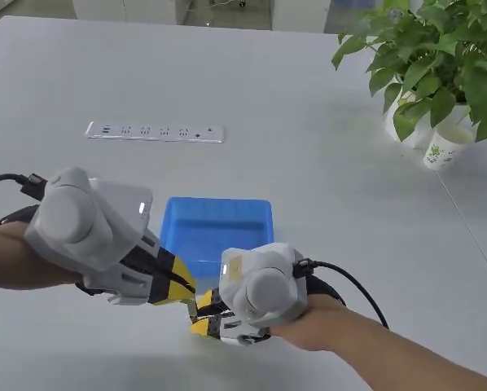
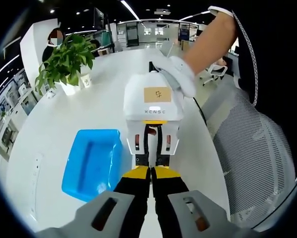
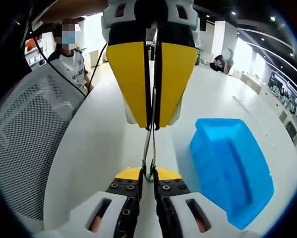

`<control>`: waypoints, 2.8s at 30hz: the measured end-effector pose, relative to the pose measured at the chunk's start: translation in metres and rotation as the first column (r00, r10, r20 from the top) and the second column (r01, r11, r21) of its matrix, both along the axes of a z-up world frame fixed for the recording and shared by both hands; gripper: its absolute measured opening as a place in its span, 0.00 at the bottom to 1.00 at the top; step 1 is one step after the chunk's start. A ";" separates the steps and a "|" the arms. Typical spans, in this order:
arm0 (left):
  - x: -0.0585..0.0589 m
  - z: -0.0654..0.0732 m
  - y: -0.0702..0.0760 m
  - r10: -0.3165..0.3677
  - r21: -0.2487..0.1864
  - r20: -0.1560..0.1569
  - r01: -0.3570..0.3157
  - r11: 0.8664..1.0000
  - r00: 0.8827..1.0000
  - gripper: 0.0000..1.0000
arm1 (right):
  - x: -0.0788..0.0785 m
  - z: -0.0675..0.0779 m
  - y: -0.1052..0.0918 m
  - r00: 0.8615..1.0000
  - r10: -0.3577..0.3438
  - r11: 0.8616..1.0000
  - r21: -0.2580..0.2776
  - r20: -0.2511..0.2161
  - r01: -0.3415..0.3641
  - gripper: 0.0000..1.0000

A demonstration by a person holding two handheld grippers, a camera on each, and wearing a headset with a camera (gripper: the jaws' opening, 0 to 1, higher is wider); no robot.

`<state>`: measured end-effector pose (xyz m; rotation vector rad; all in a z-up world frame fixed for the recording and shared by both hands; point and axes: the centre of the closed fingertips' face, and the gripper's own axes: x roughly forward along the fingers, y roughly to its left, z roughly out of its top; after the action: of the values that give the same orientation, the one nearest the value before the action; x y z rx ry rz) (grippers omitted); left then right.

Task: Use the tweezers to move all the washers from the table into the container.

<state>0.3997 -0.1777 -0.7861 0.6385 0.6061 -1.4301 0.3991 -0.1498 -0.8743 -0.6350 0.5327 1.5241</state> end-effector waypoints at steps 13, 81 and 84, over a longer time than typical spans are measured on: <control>0.002 0.011 0.000 -0.004 0.004 0.013 0.004 1.000 1.000 0.05 | 0.001 0.011 0.001 1.000 0.007 1.000 0.001 0.010 -0.007 0.11; 0.104 0.043 -0.007 -0.031 0.023 0.066 0.029 0.999 0.997 0.05 | 0.113 0.044 0.000 0.997 -0.059 0.998 0.019 0.050 0.058 0.11; 0.108 0.038 -0.005 -0.027 0.032 0.067 0.025 0.999 0.997 0.05 | 0.118 0.038 0.003 0.998 -0.053 0.999 0.011 0.045 0.053 0.11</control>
<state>0.5081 -0.1822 -0.7481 0.7181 0.5699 -1.4198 0.5168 -0.1466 -0.8364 -0.6418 0.5031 1.4584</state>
